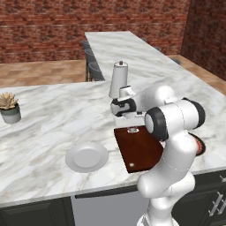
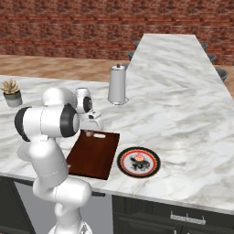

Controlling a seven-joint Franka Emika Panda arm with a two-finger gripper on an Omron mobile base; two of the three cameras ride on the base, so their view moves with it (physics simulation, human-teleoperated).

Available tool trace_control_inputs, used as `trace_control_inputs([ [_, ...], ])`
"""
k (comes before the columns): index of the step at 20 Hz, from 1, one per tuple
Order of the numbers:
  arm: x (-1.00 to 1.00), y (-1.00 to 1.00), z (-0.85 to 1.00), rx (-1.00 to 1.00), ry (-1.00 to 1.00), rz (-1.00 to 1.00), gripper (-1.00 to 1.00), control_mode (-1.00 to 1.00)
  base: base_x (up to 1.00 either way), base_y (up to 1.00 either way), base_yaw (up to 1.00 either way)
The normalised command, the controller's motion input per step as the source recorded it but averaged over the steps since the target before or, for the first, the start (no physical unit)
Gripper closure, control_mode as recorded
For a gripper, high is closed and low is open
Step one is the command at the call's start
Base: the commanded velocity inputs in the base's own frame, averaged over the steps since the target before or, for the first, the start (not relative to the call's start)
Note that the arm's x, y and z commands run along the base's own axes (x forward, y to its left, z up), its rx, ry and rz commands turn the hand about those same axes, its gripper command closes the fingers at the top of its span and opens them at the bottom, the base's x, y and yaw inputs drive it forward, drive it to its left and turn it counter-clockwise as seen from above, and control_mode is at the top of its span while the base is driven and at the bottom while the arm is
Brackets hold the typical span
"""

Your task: Move the dessert items from the plate to the tray.

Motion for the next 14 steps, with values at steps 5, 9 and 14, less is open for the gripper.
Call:
trace_control_inputs([
  [5, 0.00, 0.00, -0.28, 0.00, -0.26, 0.00, 1.00, -1.00, 0.00, 0.00, 0.00],
  [9, 0.00, 0.00, -0.19, 0.00, -0.09, 0.00, 1.00, -1.00, 0.00, 0.00, 0.00],
  [14, 0.00, 0.00, -0.22, 0.03, 0.00, 0.00, 1.00, -1.00, 0.00, 0.00, 0.00],
])
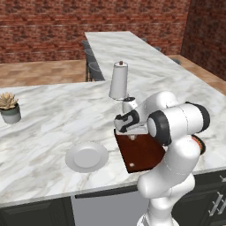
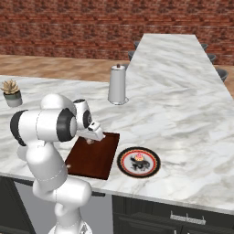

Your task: Move the dessert items from the plate to the tray.

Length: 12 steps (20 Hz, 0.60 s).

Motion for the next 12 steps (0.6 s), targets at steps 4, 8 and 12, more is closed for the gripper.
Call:
trace_control_inputs([
  [4, 0.00, 0.00, -0.10, 0.01, 0.00, 0.00, 1.00, -1.00, 0.00, 0.00, 0.00],
  [8, 0.00, 0.00, -0.05, 0.00, -0.01, 0.00, -1.00, -1.00, 0.00, 0.00, 0.00],
  [12, 0.00, 0.00, 0.00, 0.00, 0.00, 0.00, -1.00, -1.00, 0.00, 0.00, 0.00],
])
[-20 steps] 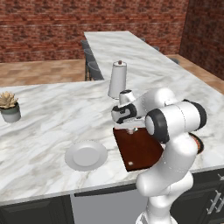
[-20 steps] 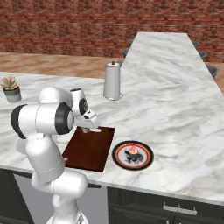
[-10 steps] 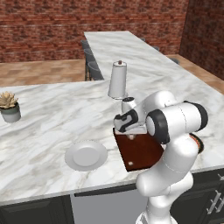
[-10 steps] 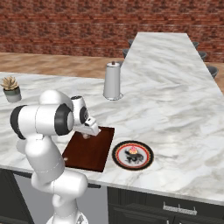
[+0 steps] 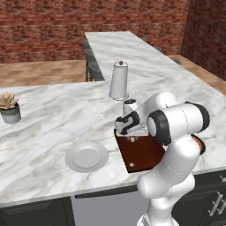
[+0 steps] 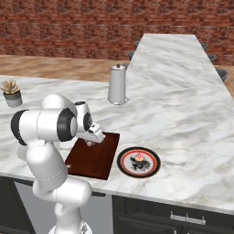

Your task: Move the dessert items from the plate to the tray.

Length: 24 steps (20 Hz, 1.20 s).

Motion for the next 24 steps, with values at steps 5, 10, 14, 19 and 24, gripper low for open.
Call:
trace_control_inputs([
  [5, 0.00, -0.04, 0.00, 0.00, 0.00, 0.00, -1.00, -1.00, 0.00, 0.00, 0.00],
  [10, 0.00, -0.13, 0.81, 0.03, 0.00, 0.00, -1.00, -1.00, 0.00, 0.00, 0.00],
  [14, -0.28, -0.34, 1.00, 0.00, 0.09, 0.00, -1.00, -1.00, 0.00, 0.00, 0.00],
  [19, -0.07, -0.60, 0.89, 0.02, 0.19, 0.01, -1.00, -1.00, 0.00, 0.00, 0.00],
  [24, -0.09, -1.00, 0.38, 0.00, 0.28, 0.00, -1.00, -1.00, 0.00, 0.00, 0.00],
])
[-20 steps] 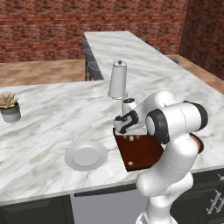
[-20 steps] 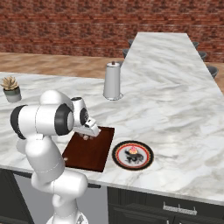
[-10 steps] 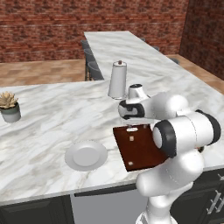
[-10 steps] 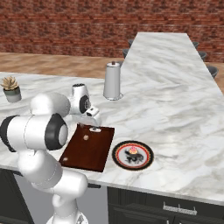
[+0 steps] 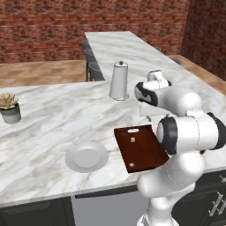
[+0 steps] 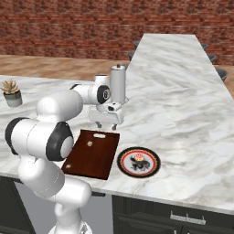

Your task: Move the dessert items from the plate to the tray.

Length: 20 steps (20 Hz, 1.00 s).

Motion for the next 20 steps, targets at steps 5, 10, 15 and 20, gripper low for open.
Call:
trace_control_inputs([
  [5, -0.27, -0.94, -0.11, 0.00, 0.07, 0.00, -1.00, -1.00, 0.00, 0.00, 0.00],
  [10, -0.04, -0.40, -0.16, 0.00, -0.03, 0.02, -1.00, -1.00, 0.00, 0.00, 0.00],
  [15, 0.00, -0.40, 0.00, 0.00, -0.11, 0.03, -1.00, -1.00, 0.00, 0.00, 0.00],
  [20, 0.00, -0.23, -0.07, 0.00, -0.23, 0.00, -1.00, -1.00, 0.00, 0.00, 0.00],
])
